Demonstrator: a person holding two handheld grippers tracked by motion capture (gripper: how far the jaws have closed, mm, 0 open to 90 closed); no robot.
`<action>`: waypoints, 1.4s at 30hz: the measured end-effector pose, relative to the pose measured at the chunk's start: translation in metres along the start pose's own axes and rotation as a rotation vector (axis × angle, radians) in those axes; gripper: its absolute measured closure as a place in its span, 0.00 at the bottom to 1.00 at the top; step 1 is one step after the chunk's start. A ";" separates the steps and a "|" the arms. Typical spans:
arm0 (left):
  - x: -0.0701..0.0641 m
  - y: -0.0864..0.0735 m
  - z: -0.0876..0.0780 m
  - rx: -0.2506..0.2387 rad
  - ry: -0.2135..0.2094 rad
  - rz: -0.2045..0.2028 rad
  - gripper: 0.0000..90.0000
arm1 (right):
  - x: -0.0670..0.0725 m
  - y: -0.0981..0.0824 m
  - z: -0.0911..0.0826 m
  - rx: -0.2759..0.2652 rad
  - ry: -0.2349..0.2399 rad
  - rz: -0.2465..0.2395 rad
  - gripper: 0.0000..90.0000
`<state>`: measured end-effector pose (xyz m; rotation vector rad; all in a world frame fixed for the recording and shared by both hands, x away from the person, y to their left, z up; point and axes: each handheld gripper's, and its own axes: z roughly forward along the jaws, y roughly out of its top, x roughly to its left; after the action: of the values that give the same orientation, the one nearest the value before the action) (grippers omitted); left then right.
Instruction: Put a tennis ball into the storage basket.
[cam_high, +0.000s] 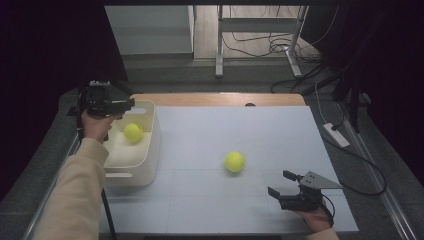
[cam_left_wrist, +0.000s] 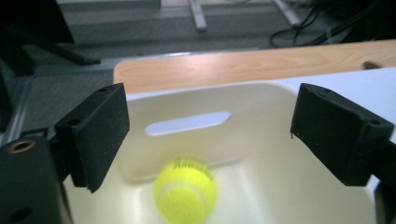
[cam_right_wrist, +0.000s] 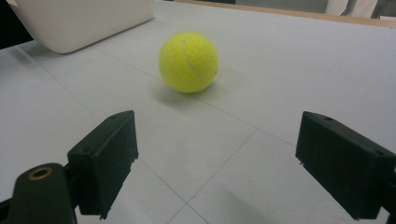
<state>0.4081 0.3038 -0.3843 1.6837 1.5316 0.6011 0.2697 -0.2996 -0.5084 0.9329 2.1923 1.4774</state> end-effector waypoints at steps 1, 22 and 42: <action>-0.001 0.000 -0.001 -0.003 -0.012 0.004 0.11 | 0.000 0.000 0.000 0.000 0.000 0.001 0.14; -0.036 -0.011 -0.022 -0.083 -0.232 0.084 0.11 | -0.002 0.001 0.001 -0.007 0.001 0.004 0.14; -0.079 -0.019 -0.028 -0.196 -0.436 0.148 0.13 | -0.004 0.001 0.000 -0.008 -0.015 0.015 0.14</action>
<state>0.3613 0.2324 -0.3704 1.6523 1.0146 0.4084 0.2733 -0.3018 -0.5080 0.9564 2.1719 1.4805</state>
